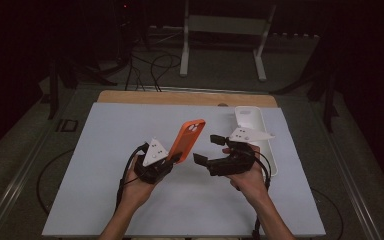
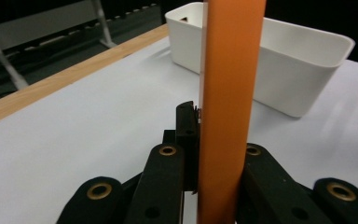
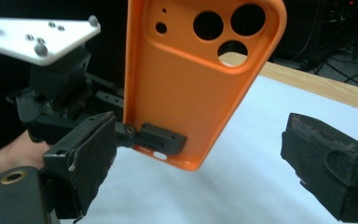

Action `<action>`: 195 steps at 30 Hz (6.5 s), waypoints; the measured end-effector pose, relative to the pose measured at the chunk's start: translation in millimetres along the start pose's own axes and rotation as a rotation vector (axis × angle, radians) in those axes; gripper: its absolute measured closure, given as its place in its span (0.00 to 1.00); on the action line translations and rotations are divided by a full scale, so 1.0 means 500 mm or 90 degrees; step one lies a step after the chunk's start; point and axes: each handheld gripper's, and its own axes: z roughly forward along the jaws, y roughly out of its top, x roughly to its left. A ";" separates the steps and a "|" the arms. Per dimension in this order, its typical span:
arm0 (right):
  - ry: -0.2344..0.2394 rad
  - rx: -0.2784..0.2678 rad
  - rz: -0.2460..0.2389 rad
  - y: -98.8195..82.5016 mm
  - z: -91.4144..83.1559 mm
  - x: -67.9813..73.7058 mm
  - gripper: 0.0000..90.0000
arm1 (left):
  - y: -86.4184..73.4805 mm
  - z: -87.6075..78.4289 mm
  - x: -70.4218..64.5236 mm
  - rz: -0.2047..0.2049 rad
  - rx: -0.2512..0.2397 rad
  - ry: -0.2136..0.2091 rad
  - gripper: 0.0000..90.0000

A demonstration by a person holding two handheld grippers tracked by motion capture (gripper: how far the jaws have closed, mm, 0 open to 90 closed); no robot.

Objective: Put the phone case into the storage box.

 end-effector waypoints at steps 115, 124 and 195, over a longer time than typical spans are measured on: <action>-0.079 -0.027 0.132 0.044 0.055 0.007 0.18 | -0.001 -0.017 -0.019 -0.025 -0.019 0.031 0.01; -0.088 -0.028 0.127 0.049 0.056 0.004 0.18 | -0.010 -0.036 -0.001 -0.029 -0.020 0.046 0.01; -0.188 -0.023 0.090 0.098 0.037 -0.063 0.18 | -0.182 -0.156 0.116 -0.088 -0.020 0.147 0.00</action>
